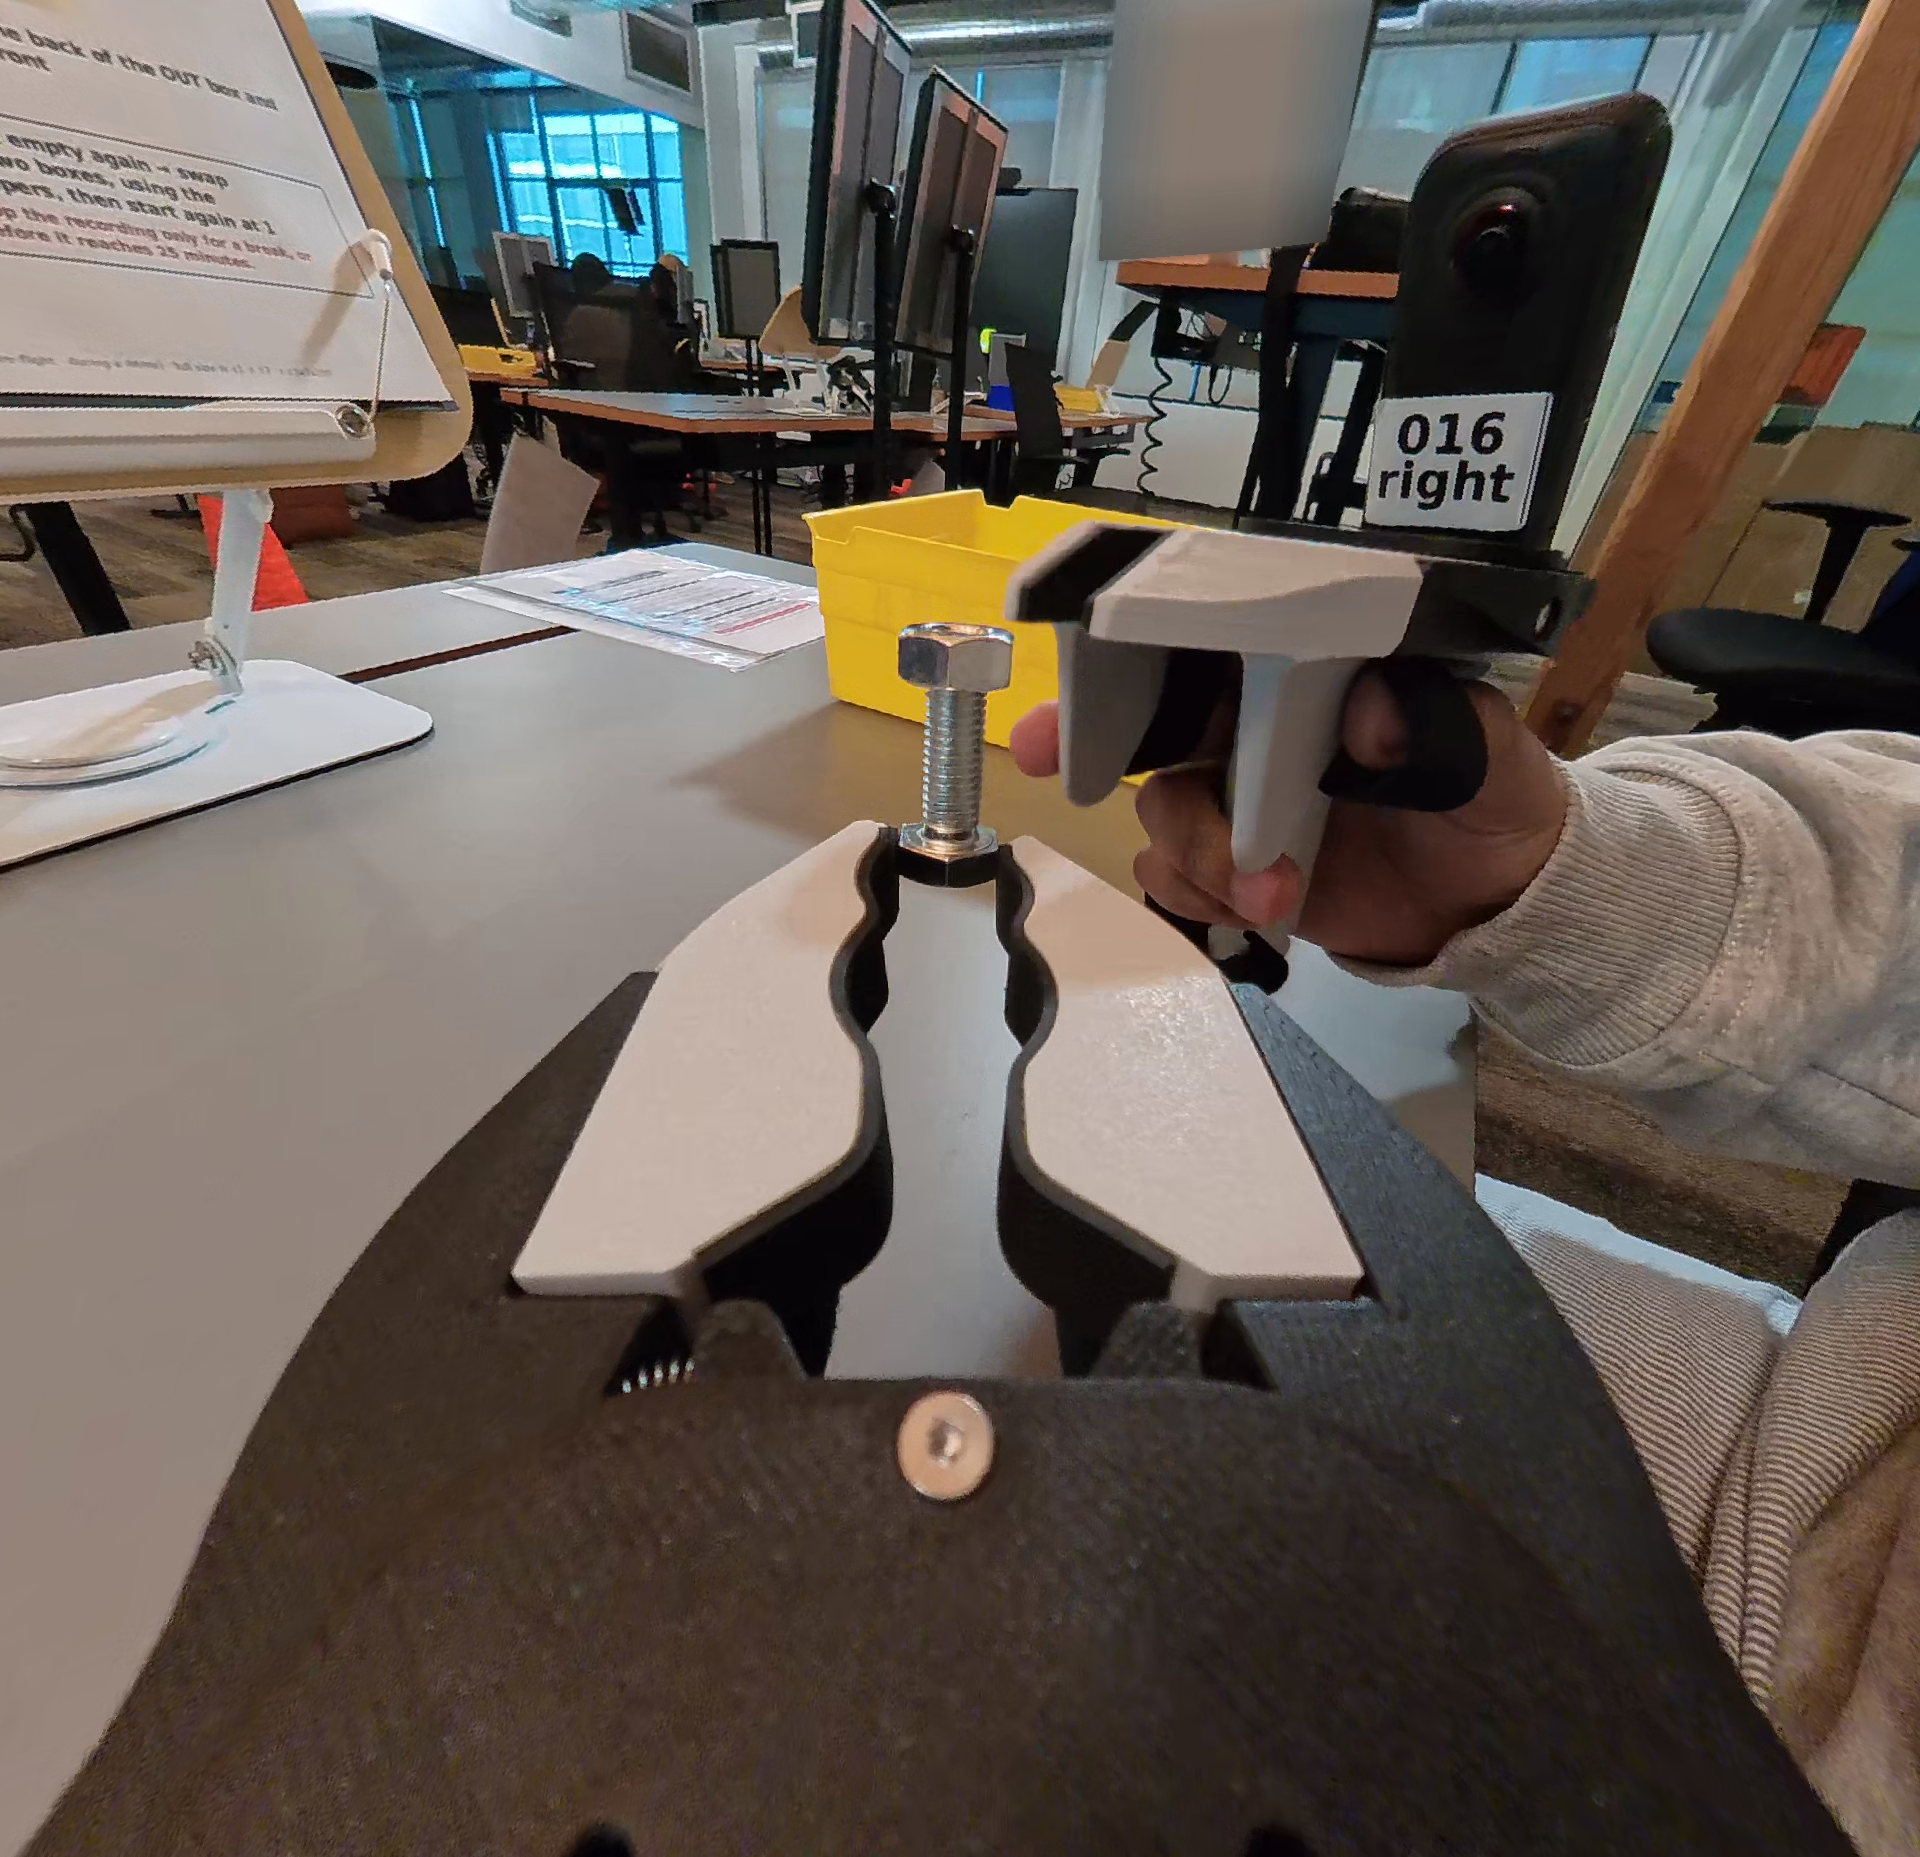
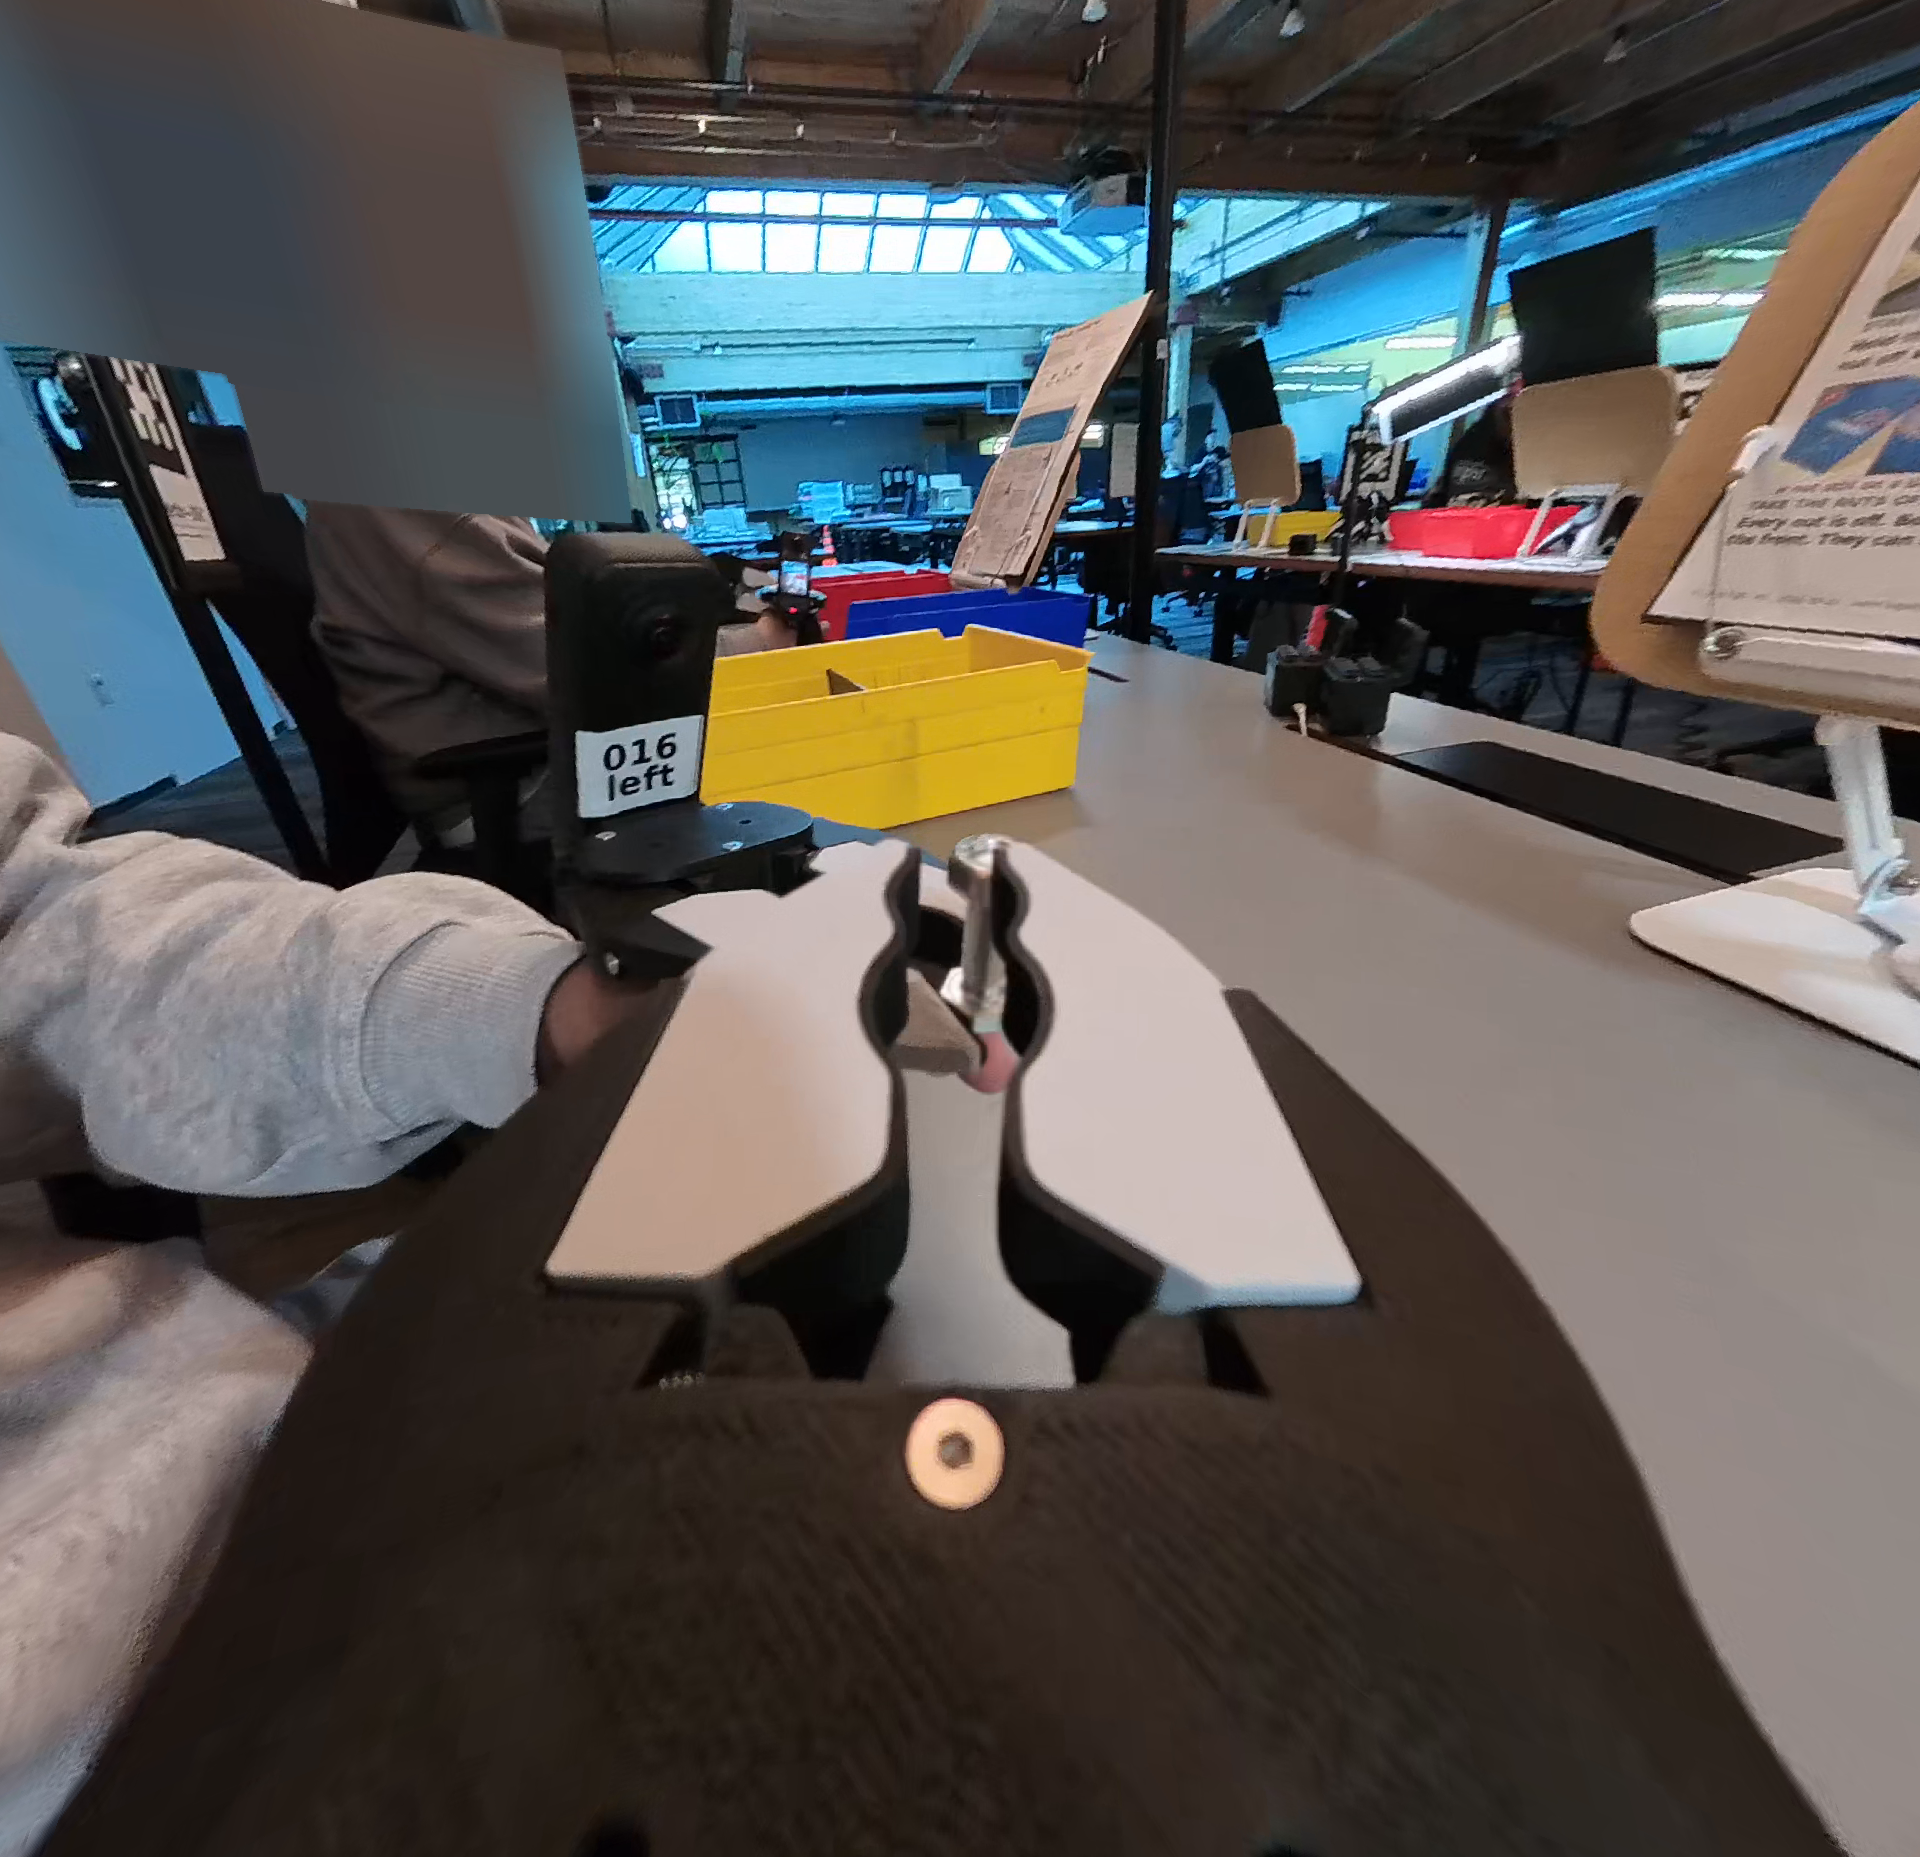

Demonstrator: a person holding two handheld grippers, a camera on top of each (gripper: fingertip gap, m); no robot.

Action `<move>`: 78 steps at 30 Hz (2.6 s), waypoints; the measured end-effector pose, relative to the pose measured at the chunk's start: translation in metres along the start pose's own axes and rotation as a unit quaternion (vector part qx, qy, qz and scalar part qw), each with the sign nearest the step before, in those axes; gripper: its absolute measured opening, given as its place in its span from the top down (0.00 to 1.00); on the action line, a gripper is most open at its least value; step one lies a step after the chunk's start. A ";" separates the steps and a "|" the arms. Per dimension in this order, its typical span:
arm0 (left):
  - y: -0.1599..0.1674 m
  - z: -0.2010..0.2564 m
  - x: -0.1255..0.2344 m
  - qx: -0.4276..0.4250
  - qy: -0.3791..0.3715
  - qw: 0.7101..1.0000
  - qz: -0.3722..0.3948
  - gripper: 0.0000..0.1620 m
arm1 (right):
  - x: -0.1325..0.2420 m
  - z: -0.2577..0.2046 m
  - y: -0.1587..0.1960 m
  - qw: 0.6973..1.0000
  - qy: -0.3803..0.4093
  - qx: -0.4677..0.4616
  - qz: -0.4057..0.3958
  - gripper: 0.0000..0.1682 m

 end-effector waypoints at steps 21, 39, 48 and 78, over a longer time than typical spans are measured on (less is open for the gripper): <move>0.000 0.000 0.000 0.001 0.000 1.000 0.002 0.89 | -0.004 0.000 0.006 1.000 0.004 0.009 -0.005 0.81; 0.000 -0.002 0.000 0.009 -0.004 1.000 0.005 0.89 | -0.004 -0.010 0.001 0.999 -0.037 -0.012 0.009 0.85; 0.000 0.000 0.000 0.004 -0.002 1.000 0.003 0.89 | -0.006 -0.003 0.004 1.000 -0.003 -0.010 0.021 0.68; -0.001 -0.006 0.002 -0.002 -0.017 1.000 0.004 0.89 | -0.010 -0.007 0.010 0.999 0.000 0.033 -0.004 0.67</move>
Point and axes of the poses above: each gripper's, where its closed fingertips meet, x back along the fingers, y out of its underside, z = x × y across the jaws, the point moved 7 cm from there along x, back along the fingers, and after that the axes turned 11 degrees about z, right-handed, at the moved point
